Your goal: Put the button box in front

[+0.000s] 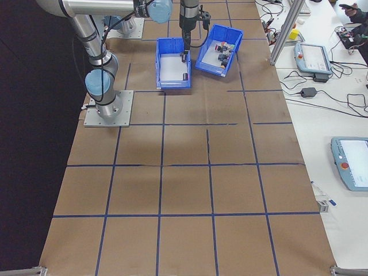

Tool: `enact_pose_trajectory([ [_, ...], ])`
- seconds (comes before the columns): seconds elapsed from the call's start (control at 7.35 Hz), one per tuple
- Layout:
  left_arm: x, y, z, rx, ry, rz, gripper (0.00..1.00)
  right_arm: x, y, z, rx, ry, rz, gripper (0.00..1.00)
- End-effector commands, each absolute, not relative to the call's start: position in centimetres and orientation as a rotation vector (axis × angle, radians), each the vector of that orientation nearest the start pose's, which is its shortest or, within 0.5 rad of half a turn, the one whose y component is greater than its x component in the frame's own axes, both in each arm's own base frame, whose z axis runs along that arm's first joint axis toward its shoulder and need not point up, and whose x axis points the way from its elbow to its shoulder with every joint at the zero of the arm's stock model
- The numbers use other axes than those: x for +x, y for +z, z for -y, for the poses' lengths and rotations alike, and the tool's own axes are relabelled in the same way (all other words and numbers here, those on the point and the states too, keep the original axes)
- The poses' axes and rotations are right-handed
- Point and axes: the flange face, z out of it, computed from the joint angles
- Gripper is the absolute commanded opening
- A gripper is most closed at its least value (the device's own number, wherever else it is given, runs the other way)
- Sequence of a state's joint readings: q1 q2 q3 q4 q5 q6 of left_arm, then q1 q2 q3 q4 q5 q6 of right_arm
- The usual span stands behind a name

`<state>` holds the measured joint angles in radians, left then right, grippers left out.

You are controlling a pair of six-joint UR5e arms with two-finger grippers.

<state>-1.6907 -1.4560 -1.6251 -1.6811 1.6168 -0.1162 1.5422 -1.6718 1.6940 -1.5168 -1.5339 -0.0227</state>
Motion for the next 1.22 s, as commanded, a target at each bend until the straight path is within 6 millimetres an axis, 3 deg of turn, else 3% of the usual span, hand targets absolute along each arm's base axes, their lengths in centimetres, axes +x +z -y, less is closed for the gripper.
enact_pose_trajectory([
  [0.0, -17.9, 50.09, 41.56, 0.009, 0.08, -3.082, 1.0, 12.36, 46.03, 44.35, 0.095, 0.143, -3.105, 1.0],
  [1.09, -17.87, 49.9, 41.21, 0.009, 0.085, -3.083, 1.0, 12.39, 46.39, 44.13, 0.076, 0.126, -3.11, 1.0],
])
